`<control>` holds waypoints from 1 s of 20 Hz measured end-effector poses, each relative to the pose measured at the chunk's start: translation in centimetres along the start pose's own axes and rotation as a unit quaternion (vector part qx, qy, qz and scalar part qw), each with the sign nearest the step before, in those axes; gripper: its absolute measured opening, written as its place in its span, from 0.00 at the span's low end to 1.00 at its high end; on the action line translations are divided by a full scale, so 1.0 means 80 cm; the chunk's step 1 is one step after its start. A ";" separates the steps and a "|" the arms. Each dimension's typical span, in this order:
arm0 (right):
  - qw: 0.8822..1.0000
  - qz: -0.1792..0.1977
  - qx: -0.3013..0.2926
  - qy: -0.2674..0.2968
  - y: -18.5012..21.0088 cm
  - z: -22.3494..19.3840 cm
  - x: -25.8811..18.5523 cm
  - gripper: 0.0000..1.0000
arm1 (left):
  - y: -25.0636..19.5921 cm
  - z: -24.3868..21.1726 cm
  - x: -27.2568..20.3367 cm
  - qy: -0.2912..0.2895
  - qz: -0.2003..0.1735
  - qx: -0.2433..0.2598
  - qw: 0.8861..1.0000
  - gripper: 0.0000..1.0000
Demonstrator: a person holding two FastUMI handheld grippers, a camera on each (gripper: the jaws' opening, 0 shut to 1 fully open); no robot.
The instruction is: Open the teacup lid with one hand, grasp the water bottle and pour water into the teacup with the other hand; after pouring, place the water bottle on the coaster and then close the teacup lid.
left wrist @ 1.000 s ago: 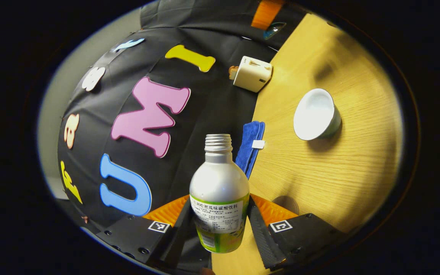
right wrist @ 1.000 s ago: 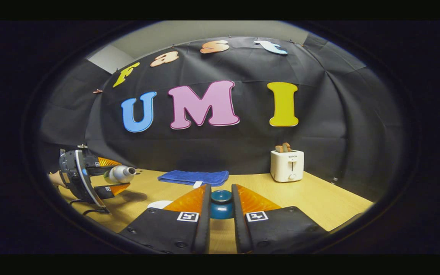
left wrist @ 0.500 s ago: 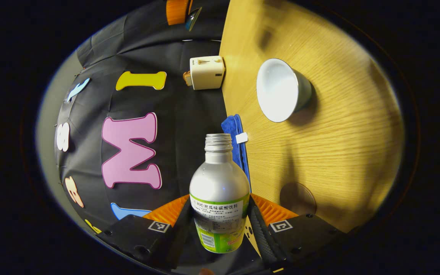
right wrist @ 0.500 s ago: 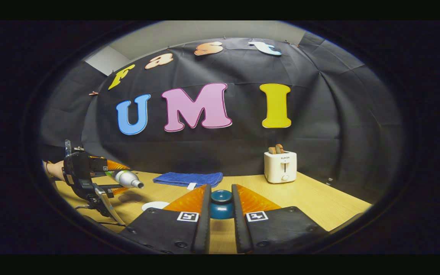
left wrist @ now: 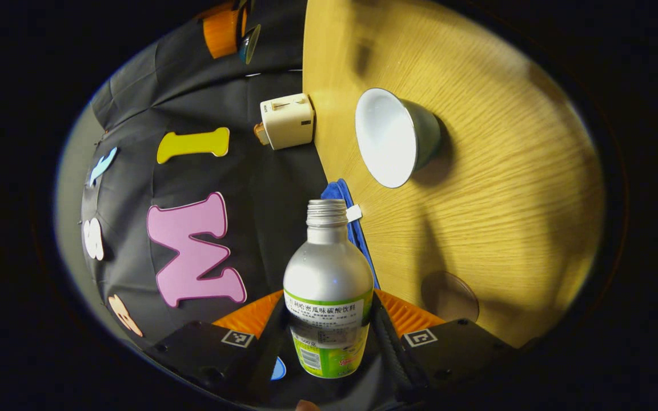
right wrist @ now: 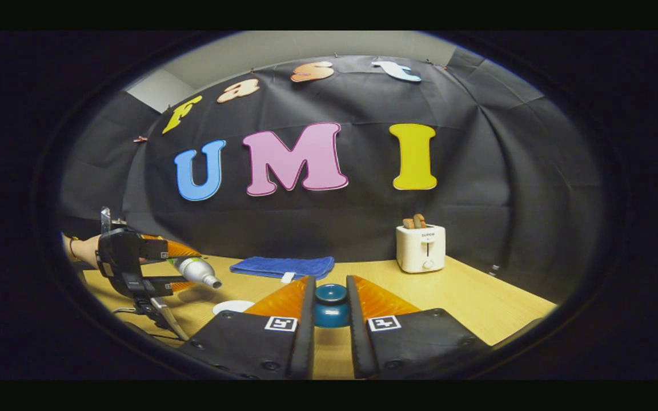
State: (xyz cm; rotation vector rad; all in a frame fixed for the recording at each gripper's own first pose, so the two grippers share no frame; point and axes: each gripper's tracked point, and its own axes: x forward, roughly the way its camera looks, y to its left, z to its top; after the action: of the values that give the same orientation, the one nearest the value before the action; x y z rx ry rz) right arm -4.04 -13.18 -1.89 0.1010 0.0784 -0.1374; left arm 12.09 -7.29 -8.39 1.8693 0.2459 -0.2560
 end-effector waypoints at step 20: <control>1.000 0.003 0.003 -0.001 -0.002 0.000 -0.002 0.30 | 0.048 0.019 -0.001 -0.023 0.033 0.165 0.985 0.81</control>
State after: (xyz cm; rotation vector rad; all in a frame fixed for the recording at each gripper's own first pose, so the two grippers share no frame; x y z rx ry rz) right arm -4.20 -13.32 -1.86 0.1065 0.0761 -0.1310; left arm 13.06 -9.90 -5.38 2.1918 0.1137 -0.3099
